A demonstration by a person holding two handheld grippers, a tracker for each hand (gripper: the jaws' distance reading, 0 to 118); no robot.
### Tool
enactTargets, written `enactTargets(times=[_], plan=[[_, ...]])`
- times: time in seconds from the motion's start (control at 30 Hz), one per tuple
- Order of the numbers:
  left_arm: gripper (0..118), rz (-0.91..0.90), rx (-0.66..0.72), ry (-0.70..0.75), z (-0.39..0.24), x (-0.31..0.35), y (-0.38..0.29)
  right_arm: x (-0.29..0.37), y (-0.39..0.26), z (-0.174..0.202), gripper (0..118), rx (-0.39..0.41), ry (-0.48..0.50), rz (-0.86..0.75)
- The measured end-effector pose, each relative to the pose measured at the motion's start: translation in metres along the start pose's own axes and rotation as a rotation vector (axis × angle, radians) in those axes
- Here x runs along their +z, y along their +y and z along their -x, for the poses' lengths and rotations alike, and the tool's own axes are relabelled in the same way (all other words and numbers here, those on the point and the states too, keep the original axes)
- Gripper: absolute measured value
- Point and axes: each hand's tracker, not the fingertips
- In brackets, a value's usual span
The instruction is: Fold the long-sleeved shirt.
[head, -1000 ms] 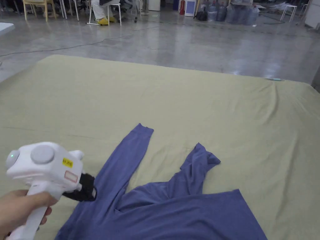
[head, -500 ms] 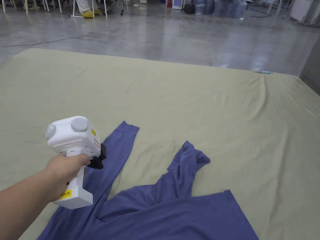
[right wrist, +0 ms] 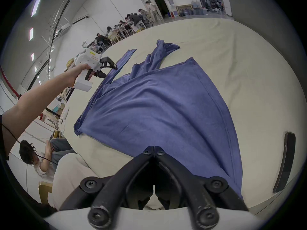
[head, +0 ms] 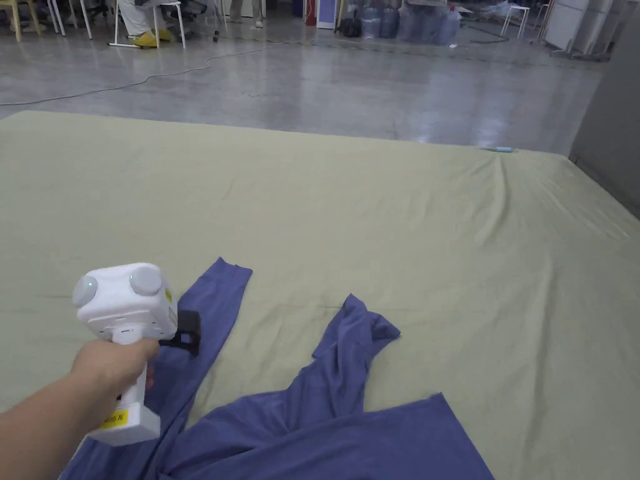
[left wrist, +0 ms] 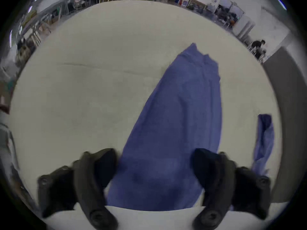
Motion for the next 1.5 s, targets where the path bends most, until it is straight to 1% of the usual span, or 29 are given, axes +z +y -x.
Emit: enactTargets(times=[0.03,0.07,0.1,0.17,0.27,0.37,0.4,0.43,0.47,0.5,0.53,0.57,0.6,0.73,0.77,0.8,0.83,0.9,0.93,0.97,1.0,1.03,1.07,1.1,1.13,1.23,1.3,1.37,1.5], plan=[[73,-0.019,-0.052,0.043,-0.004,0.003,-0.002,0.000,0.001,0.000,0,-0.001,-0.001,0.001],[68,-0.038,-0.069,0.023,-0.006,0.007,-0.004,0.000,0.001,0.000,0,-0.002,-0.002,0.002],[49,-0.047,-0.072,0.031,-0.012,0.027,-0.016,0.000,0.001,0.000,0,-0.002,-0.003,0.004],[0,-0.054,-0.084,0.070,-0.017,0.041,-0.020,-0.001,0.001,-0.001,0,-0.008,-0.009,0.008],[0,-0.029,-0.055,0.000,-0.008,0.045,-0.013,0.003,0.001,-0.011,0,-0.068,-0.010,-0.006],[0,-0.041,-0.059,-0.057,0.002,0.060,-0.006,0.021,0.007,-0.033,3,-0.209,-0.071,-0.061],[0,-0.054,-0.069,-0.076,0.006,0.067,-0.001,0.027,0.010,-0.047,47,-0.262,-0.083,-0.064],[0,-0.067,-0.074,-0.094,0.011,0.075,0.002,0.031,0.016,-0.057,90,-0.274,-0.145,-0.043],[0,-0.080,-0.078,-0.107,0.017,0.085,0.006,0.032,0.023,-0.069,118,-0.281,-0.229,-0.007],[0,-0.123,-0.093,-0.098,0.015,0.101,-0.006,0.031,0.028,-0.080,118,-0.271,-0.302,0.032],[0,-0.127,-0.102,-0.101,0.017,0.111,-0.009,0.032,0.028,-0.088,118,-0.226,-0.304,0.031],[0,-0.136,-0.112,-0.102,0.021,0.119,-0.010,0.030,0.027,-0.096,118,-0.225,-0.329,0.041],[0,-0.146,-0.118,-0.098,0.026,0.127,-0.011,0.026,0.024,-0.102,118,-0.259,-0.342,0.079],[0,-0.182,-0.119,-0.082,0.038,0.163,-0.041,-0.003,-0.002,-0.106,118,-0.293,-0.269,0.290],[0,-0.166,-0.104,-0.088,0.049,0.163,-0.036,-0.006,-0.010,-0.101,111,-0.285,-0.270,0.299],[0,-0.168,-0.101,-0.084,0.056,0.166,-0.035,-0.009,-0.015,-0.093,101,-0.222,-0.364,0.297],[0,-0.168,-0.099,-0.077,0.061,0.170,-0.038,-0.008,-0.015,-0.080,97,-0.126,-0.404,0.251],[0,-0.171,-0.100,-0.046,0.069,0.183,-0.048,-0.013,-0.018,-0.064,88,-0.072,-0.469,0.275],[0,-0.171,-0.095,-0.040,0.074,0.188,-0.052,-0.013,-0.018,-0.057,80,-0.050,-0.474,0.269],[0,-0.169,-0.090,-0.038,0.081,0.195,-0.057,-0.010,-0.017,-0.048,63,-0.006,-0.458,0.265],[0,-0.165,-0.085,-0.039,0.087,0.202,-0.062,-0.009,-0.016,-0.040,26,0.033,-0.423,0.260],[0,-0.168,-0.080,-0.040,0.089,0.214,-0.070,-0.009,-0.015,-0.035,5,0.032,-0.369,0.260],[0,-0.168,-0.073,-0.044,0.094,0.224,-0.075,-0.010,-0.015,-0.027,5,0.020,-0.398,0.268],[0,-0.170,-0.062,-0.052,0.100,0.234,-0.080,-0.008,-0.013,-0.018,5,0.076,-0.435,0.288],[0,-0.173,-0.050,-0.064,0.105,0.243,-0.084,-0.005,-0.010,-0.014,5,0.118,-0.433,0.268],[0,-0.191,-0.041,-0.087,0.116,0.282,-0.089,0.031,0.016,-0.014,5,0.055,-0.376,0.168],[0,-0.237,-0.043,-0.068,0.125,0.312,-0.083,0.067,0.049,-0.013,5,0.073,-0.382,0.082],[0,-0.297,-0.014,-0.086,0.133,0.339,-0.074,0.098,0.087,-0.009,5,0.140,-0.415,0.026],[0,-0.404,0.004,-0.091,0.148,0.375,-0.031,0.146,0.170,0.016,5,0.314,-0.559,-0.090]])
